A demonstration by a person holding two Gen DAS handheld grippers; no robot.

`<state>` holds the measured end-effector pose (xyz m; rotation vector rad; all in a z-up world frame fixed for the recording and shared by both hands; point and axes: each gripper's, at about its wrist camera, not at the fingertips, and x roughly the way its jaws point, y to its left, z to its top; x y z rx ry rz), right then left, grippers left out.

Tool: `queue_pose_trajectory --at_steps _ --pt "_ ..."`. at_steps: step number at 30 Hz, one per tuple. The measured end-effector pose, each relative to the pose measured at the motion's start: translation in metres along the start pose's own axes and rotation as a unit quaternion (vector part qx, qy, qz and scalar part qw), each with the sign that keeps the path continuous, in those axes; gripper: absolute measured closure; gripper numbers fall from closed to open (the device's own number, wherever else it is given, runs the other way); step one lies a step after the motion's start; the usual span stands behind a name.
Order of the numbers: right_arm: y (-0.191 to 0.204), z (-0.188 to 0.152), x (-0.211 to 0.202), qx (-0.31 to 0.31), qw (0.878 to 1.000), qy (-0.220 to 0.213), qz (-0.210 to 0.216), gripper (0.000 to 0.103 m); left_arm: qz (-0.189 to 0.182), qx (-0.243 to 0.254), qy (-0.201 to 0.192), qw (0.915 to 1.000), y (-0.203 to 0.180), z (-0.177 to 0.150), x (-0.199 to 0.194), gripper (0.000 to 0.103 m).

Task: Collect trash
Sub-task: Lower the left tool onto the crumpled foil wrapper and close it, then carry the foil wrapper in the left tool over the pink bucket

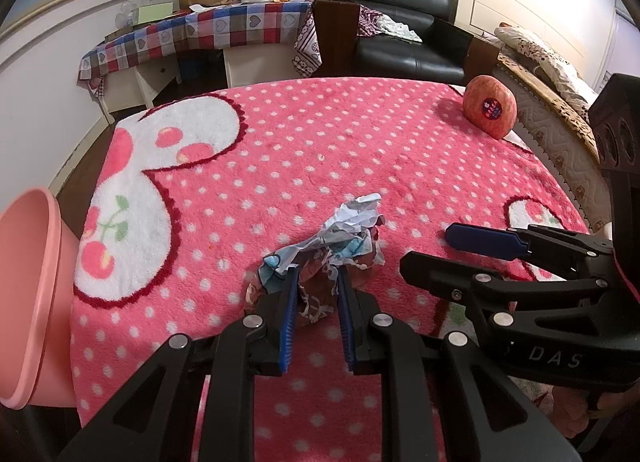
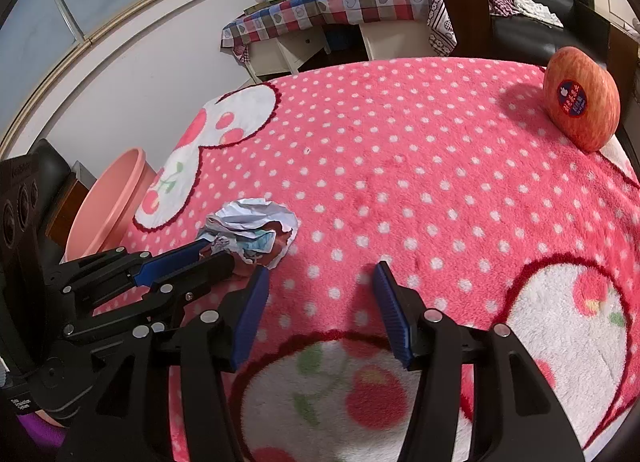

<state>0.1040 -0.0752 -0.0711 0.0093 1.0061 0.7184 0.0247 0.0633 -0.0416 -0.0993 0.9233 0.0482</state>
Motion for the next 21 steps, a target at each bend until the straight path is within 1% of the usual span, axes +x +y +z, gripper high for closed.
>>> queue_pose_trajectory --at_steps 7,12,17,21 --pt "0.0 0.0 0.001 -0.001 1.0 0.0 -0.001 0.048 0.005 0.0 -0.003 1.0 0.001 0.0 0.0 0.086" --pt "0.007 0.0 0.002 -0.019 1.0 0.003 -0.024 0.048 0.006 -0.007 -0.019 0.9998 0.002 -0.001 -0.007 0.089" --pt "0.008 0.0 0.001 -0.021 0.999 0.001 -0.028 0.048 0.007 -0.029 -0.041 0.9987 0.009 -0.001 -0.018 0.09" --pt "0.006 -0.001 -0.003 -0.012 0.999 -0.009 -0.032 0.048 0.004 -0.049 -0.055 0.9973 0.017 -0.004 -0.027 0.091"
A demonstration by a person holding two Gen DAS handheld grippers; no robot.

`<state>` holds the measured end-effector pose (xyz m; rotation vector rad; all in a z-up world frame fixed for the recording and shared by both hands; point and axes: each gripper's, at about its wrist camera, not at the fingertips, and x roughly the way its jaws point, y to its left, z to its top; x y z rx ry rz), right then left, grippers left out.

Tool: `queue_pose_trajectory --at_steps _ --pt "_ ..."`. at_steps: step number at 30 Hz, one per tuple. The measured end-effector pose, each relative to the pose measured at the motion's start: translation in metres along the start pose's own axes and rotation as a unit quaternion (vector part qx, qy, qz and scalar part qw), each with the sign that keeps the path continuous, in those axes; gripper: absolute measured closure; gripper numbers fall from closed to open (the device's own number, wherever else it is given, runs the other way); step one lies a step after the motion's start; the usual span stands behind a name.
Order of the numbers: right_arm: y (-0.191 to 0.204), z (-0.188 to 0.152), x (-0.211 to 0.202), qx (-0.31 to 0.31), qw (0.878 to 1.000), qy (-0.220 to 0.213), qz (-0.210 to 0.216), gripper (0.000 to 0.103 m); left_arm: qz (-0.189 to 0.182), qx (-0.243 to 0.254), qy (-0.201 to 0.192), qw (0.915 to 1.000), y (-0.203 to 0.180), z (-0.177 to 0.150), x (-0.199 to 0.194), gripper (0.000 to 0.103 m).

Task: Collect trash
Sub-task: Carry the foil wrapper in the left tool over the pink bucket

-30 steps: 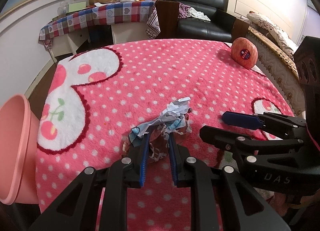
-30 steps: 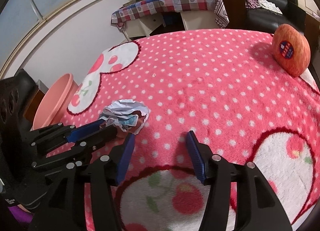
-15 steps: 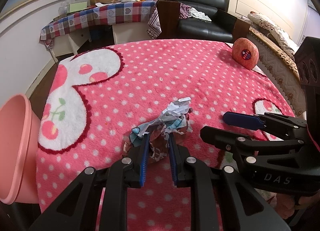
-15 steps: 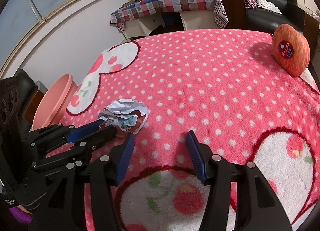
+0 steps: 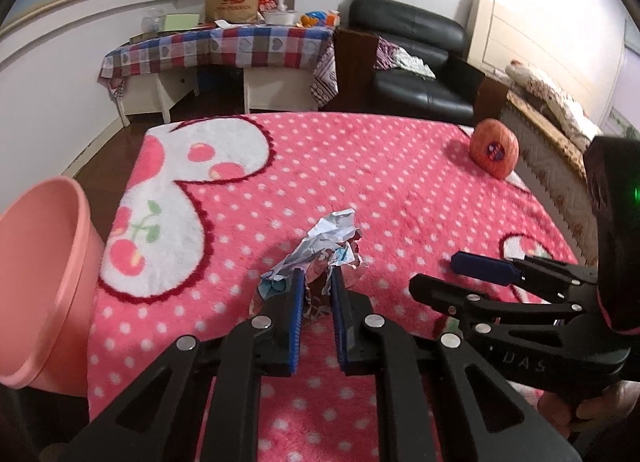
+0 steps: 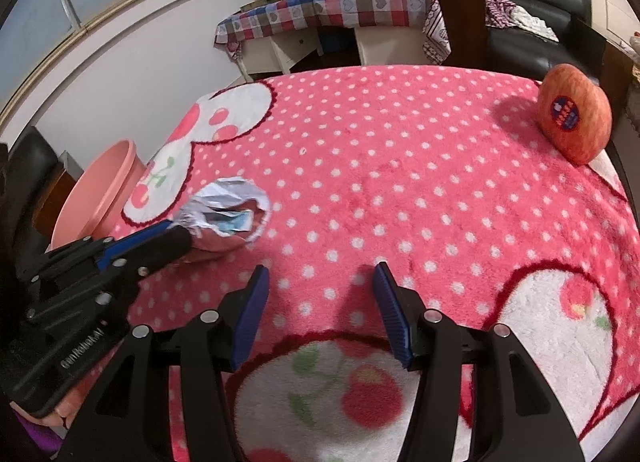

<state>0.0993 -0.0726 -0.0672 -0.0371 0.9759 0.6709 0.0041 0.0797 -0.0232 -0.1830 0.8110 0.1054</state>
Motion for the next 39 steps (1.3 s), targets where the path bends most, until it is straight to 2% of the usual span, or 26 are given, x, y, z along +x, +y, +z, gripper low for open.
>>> queue_pose_trajectory --at_steps 11,19,30,39 --pt "0.012 -0.002 -0.016 -0.013 0.999 -0.031 0.011 0.048 0.005 -0.011 -0.054 0.9985 0.009 0.005 -0.041 0.091" --pt "0.026 0.002 -0.023 -0.019 0.998 -0.054 0.022 0.048 0.032 -0.035 -0.103 0.9936 0.033 0.004 -0.077 0.091" --pt "0.075 0.029 -0.031 -0.075 0.992 -0.082 0.058 0.048 0.089 -0.098 -0.156 0.9788 0.088 -0.004 -0.121 0.091" --pt "0.123 0.048 -0.027 -0.119 0.985 -0.085 0.09 0.048 0.138 -0.151 -0.167 0.9646 0.137 -0.018 -0.143 0.091"
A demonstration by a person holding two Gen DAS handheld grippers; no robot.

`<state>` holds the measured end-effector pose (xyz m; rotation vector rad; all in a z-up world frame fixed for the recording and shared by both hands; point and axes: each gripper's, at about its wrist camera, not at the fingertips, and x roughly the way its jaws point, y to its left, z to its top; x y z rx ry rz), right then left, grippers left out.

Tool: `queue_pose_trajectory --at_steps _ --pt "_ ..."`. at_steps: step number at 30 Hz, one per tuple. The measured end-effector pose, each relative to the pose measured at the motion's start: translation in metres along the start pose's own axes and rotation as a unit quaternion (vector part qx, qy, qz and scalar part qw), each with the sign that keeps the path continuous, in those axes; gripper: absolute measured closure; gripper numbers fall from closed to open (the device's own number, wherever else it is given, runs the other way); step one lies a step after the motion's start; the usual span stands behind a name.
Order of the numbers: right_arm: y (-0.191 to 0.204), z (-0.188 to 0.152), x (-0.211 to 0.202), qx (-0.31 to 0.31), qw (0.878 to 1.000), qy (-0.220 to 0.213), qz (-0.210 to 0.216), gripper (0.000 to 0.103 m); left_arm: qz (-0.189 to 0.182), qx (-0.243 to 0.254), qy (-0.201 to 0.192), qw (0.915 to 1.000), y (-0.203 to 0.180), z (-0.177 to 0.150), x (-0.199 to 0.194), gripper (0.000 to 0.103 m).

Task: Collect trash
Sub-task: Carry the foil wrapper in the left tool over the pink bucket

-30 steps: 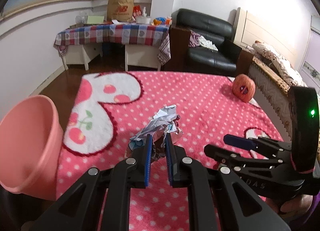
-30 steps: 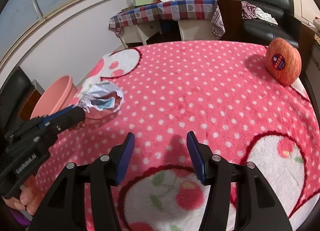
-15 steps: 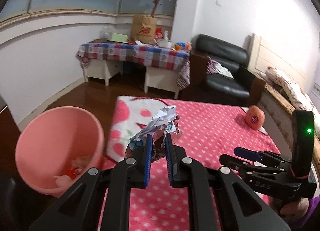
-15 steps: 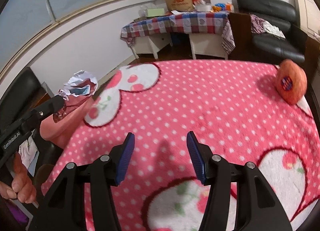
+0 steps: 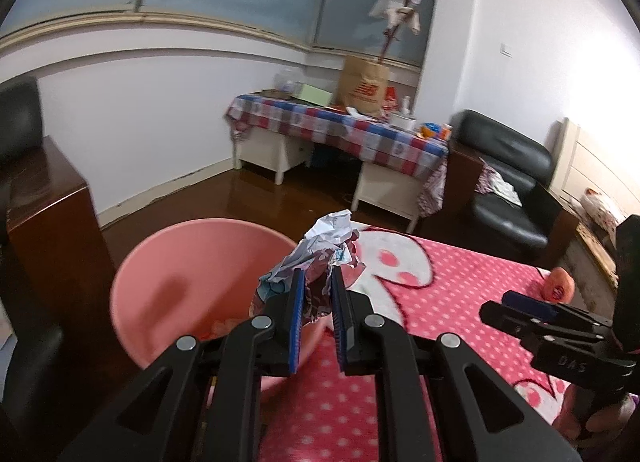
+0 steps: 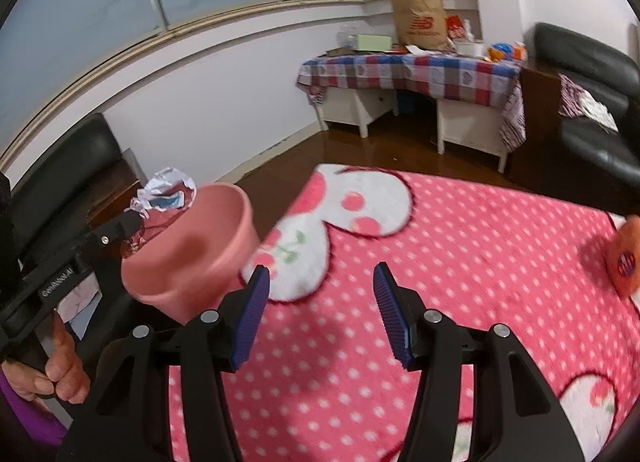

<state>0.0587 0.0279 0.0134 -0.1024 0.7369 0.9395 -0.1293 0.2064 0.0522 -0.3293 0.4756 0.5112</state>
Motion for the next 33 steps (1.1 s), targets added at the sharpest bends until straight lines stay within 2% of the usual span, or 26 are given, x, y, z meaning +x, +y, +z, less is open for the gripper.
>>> queue_pose_trajectory --at_steps 6,18,33 --pt "0.026 0.011 0.014 -0.03 0.999 0.009 0.023 0.048 0.027 -0.023 0.008 0.9993 0.025 -0.002 0.005 0.091" --pt "0.07 0.015 0.038 -0.07 0.996 0.029 0.055 0.049 0.076 -0.057 0.044 0.9945 0.051 -0.013 0.034 0.091" --pt "0.072 0.012 0.052 -0.063 0.995 0.047 0.055 0.049 0.101 -0.073 0.082 0.9888 0.065 -0.026 0.062 0.09"
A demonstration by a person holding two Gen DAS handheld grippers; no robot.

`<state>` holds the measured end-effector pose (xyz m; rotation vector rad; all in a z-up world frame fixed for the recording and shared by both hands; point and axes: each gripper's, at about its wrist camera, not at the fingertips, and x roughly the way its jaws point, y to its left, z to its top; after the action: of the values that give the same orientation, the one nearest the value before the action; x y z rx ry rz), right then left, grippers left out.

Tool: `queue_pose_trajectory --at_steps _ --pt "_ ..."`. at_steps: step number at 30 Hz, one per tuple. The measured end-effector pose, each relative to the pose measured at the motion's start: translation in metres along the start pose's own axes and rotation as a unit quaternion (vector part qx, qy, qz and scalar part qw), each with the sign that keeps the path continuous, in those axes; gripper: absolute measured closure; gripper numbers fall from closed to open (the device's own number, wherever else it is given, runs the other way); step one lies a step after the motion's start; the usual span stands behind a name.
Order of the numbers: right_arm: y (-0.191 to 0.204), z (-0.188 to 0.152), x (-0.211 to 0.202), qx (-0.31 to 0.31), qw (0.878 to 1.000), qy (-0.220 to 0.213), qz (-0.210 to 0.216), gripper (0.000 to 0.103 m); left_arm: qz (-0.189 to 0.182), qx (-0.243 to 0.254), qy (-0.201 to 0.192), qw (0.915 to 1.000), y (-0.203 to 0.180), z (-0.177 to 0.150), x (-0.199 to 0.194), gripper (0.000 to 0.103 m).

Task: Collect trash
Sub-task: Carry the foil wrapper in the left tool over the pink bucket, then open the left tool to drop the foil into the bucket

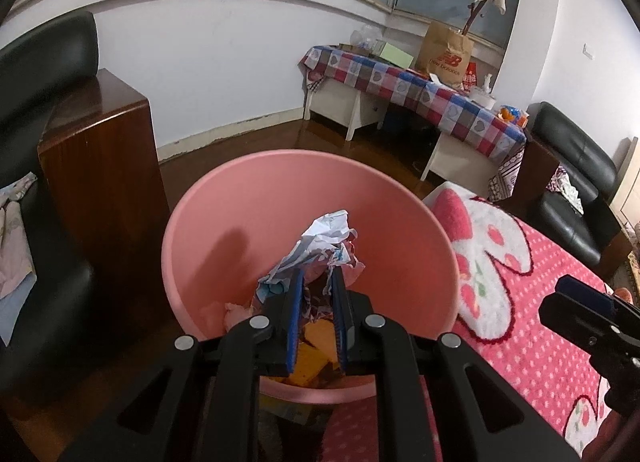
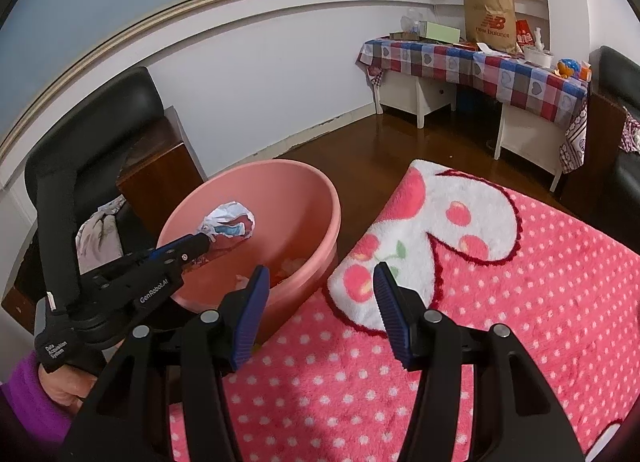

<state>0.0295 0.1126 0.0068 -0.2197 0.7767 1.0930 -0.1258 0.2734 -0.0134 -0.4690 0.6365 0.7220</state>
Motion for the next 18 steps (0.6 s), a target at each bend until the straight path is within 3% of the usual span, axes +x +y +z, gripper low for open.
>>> queue_pose_trajectory --at_steps 11,18 --pt "-0.001 -0.004 0.008 0.008 1.0 0.011 0.005 0.049 0.01 -0.01 0.013 0.9998 0.002 -0.001 0.012 0.088" --pt "-0.001 -0.005 0.01 0.01 1.0 0.014 0.004 0.049 0.022 -0.016 0.016 0.9995 0.006 -0.002 0.014 0.064"
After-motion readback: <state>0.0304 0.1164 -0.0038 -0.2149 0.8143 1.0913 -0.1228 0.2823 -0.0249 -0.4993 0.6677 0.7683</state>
